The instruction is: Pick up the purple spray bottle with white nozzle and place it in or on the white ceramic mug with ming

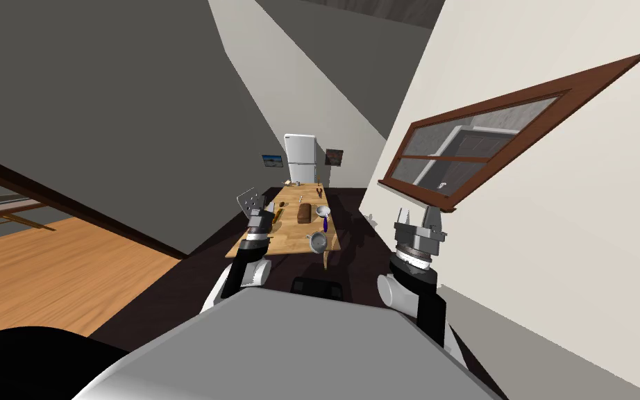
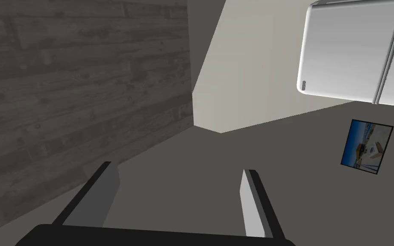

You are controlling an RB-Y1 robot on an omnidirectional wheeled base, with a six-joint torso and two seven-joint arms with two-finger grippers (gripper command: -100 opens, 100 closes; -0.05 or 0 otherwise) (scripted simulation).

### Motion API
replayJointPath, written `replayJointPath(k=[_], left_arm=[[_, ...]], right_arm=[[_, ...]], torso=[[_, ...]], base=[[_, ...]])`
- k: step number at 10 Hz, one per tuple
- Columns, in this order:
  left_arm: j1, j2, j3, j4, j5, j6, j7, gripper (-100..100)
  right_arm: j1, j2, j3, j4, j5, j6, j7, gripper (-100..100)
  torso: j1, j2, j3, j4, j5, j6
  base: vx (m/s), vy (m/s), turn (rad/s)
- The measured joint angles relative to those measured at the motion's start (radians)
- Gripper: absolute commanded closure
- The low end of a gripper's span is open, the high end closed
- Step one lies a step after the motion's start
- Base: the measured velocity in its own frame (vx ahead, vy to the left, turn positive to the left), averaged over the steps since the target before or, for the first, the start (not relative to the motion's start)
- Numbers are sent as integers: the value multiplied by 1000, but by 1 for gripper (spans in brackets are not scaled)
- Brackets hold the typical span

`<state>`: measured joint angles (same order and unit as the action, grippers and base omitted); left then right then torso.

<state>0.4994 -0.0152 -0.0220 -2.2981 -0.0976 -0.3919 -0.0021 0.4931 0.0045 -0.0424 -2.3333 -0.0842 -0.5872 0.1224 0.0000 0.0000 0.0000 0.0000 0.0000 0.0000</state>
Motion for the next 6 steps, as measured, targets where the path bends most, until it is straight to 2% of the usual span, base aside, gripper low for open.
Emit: replayJointPath(k=[4, 6], left_arm=[[14, 85, -6, 7, -10, 31, -24, -100], [15, 122, -4, 22, -19, 59, -42, -100]], right_arm=[[0, 0, 0, 0, 0, 0, 0, 0], [0, 0, 0, 0, 0, 0, 0, 0]], torso=[[-8, 3, 2, 1, -2, 0], [-9, 1, 1, 0, -2, 0]], base=[[-36, -119, 1], [-7, -151, 3]])
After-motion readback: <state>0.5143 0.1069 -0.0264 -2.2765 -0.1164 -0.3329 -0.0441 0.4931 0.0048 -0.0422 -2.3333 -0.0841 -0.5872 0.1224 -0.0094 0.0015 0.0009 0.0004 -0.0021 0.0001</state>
